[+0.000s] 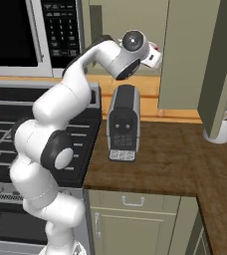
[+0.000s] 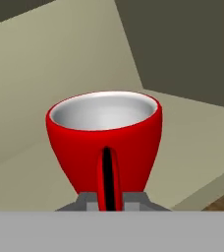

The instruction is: Gather all objects into one cabinet and sort the glasses and bowls to opposite sides.

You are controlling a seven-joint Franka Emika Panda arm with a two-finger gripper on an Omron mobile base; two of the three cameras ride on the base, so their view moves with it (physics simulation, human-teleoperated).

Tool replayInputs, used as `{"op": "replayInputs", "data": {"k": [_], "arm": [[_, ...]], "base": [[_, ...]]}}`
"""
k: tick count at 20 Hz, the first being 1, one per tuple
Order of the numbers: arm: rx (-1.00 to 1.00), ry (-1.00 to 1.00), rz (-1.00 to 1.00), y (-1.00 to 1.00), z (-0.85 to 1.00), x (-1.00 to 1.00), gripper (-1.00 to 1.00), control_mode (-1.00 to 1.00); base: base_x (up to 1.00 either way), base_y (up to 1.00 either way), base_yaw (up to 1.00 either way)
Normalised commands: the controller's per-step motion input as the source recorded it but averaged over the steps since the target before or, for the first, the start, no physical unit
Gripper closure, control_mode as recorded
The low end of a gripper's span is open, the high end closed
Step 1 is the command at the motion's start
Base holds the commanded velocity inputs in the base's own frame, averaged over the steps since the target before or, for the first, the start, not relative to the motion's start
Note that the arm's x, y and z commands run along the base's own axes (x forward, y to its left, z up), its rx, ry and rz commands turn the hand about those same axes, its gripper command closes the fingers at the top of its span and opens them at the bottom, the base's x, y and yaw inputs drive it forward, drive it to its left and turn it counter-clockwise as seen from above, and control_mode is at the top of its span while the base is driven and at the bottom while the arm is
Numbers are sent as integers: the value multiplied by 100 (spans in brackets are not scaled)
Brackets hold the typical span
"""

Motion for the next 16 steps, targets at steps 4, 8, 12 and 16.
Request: {"op": "replayInputs", "data": {"k": [4, 8, 12, 16], "arm": [[0, 5, 2, 19, 18, -79, 100, -100], [0, 8, 3, 22, 14, -93, 100, -100], [-2, 9, 3, 30, 0, -97, 100, -100], [-10, 8, 6, 66, 0, -95, 100, -100]], "base": [[0, 0, 0], [0, 0, 0], [0, 0, 0], [0, 0, 0]]}}
